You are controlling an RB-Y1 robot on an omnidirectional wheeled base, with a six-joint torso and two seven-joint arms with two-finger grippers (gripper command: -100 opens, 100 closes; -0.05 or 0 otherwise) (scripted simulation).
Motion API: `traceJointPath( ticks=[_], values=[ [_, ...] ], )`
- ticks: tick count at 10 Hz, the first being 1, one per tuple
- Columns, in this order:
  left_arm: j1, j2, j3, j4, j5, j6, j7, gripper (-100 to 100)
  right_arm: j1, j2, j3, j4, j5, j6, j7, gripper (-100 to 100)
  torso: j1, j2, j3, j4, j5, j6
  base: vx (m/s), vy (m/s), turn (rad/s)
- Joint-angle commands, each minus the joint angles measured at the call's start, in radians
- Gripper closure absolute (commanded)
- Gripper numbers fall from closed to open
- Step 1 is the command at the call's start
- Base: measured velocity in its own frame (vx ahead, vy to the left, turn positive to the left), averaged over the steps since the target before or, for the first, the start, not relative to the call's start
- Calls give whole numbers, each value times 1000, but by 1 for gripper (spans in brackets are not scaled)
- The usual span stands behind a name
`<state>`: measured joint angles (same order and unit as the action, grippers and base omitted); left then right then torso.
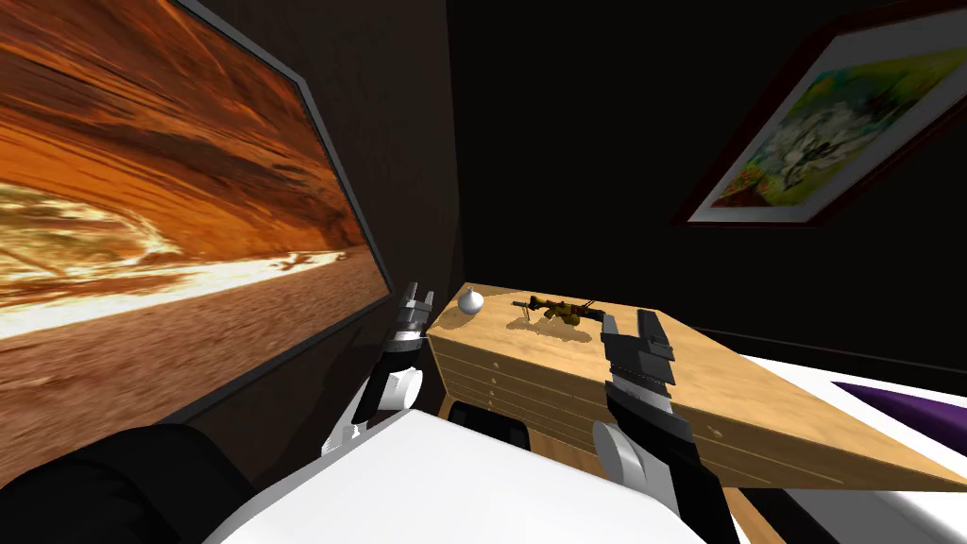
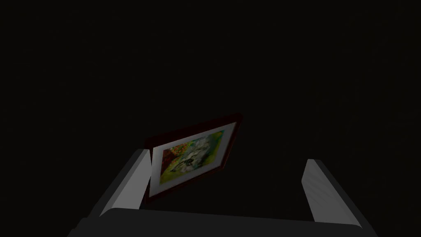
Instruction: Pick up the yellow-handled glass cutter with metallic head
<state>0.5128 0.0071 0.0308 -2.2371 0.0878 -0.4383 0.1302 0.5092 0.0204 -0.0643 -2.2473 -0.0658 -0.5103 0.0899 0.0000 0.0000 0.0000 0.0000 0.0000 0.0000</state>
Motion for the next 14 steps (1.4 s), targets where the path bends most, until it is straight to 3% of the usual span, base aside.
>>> traceJointPath(
  ticks=[1,6,10,14],
  values=[
    [0,0,0,0,0,0,0,0,3,-33,-7,-1,3,-1,5,-100,0,0,0,0,0,0,-18,0,49],
    [0,0,0,0,0,0,0,0,31,-182,-57,2,36,-7,45,-100,-1,3,2,1,0,0,-45,-6,135],
    [0,0,0,0,0,0,0,0,52,-270,-85,10,67,-11,72,-100,-1,3,2,1,0,0,-39,-8,127],
    [0,0,0,0,0,0,0,0,94,-391,-129,37,137,-19,124,-100,-2,3,2,1,0,0,-46,-12,192]
  ],
)
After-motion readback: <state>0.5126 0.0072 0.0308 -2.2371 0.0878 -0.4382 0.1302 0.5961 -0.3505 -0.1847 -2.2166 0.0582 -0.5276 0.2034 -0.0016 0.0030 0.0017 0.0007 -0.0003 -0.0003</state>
